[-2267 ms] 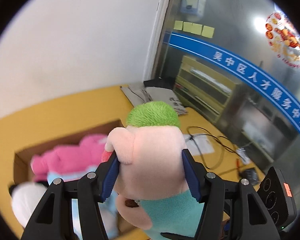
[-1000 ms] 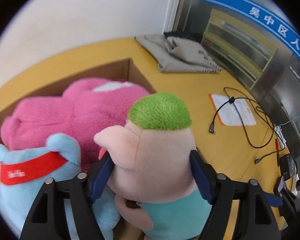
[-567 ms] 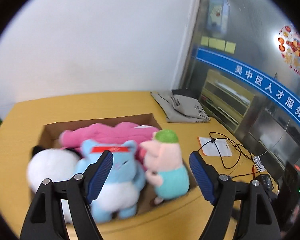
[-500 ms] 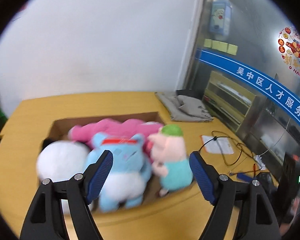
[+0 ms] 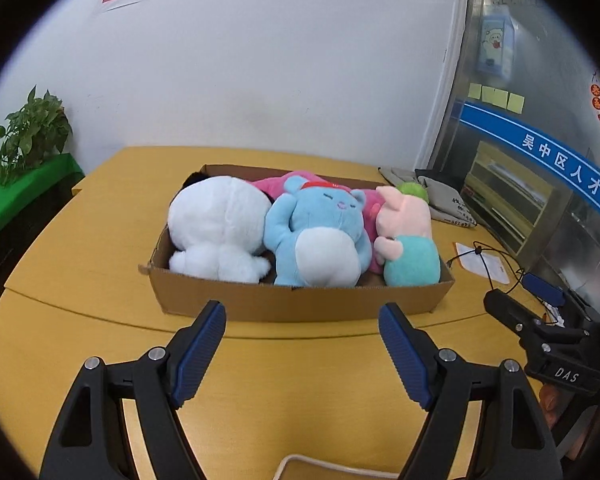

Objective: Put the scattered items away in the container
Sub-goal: 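Pull both open tools back from the box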

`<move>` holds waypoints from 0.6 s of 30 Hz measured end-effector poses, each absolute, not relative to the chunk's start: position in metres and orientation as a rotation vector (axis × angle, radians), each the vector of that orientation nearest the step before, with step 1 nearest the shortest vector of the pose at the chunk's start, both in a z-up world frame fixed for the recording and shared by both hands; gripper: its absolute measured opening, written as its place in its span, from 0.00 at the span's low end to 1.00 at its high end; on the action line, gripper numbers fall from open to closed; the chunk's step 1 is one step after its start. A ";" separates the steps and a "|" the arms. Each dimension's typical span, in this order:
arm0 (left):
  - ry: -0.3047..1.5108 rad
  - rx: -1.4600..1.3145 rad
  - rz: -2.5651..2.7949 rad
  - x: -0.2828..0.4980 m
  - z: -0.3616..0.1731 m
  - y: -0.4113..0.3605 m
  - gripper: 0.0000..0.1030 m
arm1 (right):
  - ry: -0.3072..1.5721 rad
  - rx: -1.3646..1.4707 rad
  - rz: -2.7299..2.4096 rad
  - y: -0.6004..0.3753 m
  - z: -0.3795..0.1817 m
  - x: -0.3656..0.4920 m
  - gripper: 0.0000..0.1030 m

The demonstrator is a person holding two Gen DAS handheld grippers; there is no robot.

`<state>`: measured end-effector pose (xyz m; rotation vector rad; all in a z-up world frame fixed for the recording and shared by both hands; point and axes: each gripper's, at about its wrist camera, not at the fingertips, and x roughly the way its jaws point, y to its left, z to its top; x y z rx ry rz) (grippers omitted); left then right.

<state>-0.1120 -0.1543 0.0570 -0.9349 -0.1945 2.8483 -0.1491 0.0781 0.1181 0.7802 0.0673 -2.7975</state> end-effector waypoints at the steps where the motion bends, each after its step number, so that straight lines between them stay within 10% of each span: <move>1: -0.179 -0.929 2.852 -0.107 0.055 -0.153 0.77 | 0.073 0.787 -2.799 0.076 0.115 -0.147 1.00; 18: -0.145 -0.963 2.786 -0.103 0.024 -0.138 0.77 | 0.140 0.858 -2.918 0.080 0.089 -0.132 1.00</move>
